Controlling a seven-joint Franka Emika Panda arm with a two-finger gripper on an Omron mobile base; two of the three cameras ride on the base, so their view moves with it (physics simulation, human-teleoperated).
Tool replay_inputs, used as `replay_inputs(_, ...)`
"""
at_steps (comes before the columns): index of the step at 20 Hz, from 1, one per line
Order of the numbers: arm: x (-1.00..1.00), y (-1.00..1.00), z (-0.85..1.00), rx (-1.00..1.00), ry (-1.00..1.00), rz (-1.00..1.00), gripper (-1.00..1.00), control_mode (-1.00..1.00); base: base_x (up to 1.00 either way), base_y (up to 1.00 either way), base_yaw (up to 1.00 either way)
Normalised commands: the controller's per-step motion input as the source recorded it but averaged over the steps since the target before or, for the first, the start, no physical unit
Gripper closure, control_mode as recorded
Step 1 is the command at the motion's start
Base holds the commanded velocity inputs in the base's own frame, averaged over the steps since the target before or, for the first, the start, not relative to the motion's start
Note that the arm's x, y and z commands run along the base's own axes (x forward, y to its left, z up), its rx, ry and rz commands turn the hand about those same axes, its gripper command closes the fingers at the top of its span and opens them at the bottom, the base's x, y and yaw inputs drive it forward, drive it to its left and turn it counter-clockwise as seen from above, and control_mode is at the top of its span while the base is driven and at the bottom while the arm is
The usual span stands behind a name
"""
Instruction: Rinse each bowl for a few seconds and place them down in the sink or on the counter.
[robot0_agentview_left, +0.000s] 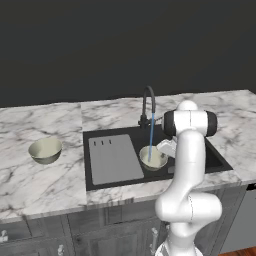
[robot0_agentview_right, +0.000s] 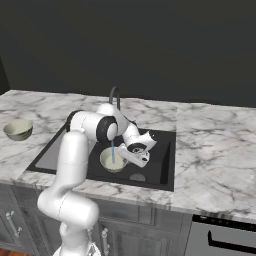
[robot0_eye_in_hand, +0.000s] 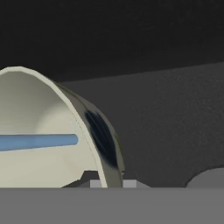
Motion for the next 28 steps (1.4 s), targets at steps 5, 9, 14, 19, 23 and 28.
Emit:
replay_inputs(5, 0.11, 0.00, -0.20, 0.00, 0.00, 0.00, 1.00, -1.00, 0.00, 0.00, 0.00)
replay_inputs(9, 0.11, 0.00, -0.20, 0.00, 0.00, 0.00, 1.00, -1.00, 0.00, 0.00, 0.00)
replay_inputs(14, 0.10, 0.00, -0.21, 0.00, 0.00, 0.00, 1.00, -1.00, 0.00, 0.00, 0.00)
replay_inputs(19, 0.08, 0.00, -0.20, 0.00, 0.00, 0.00, 1.00, -1.00, 0.00, 0.00, 0.00)
replay_inputs(23, 0.03, 0.00, -0.08, 0.00, -0.01, 0.00, -1.00, -1.00, 0.00, 0.00, 0.00)
replay_inputs(28, 0.00, 0.00, 0.07, 0.00, -0.04, 0.00, -1.00, -1.00, 0.00, 0.00, 0.00)
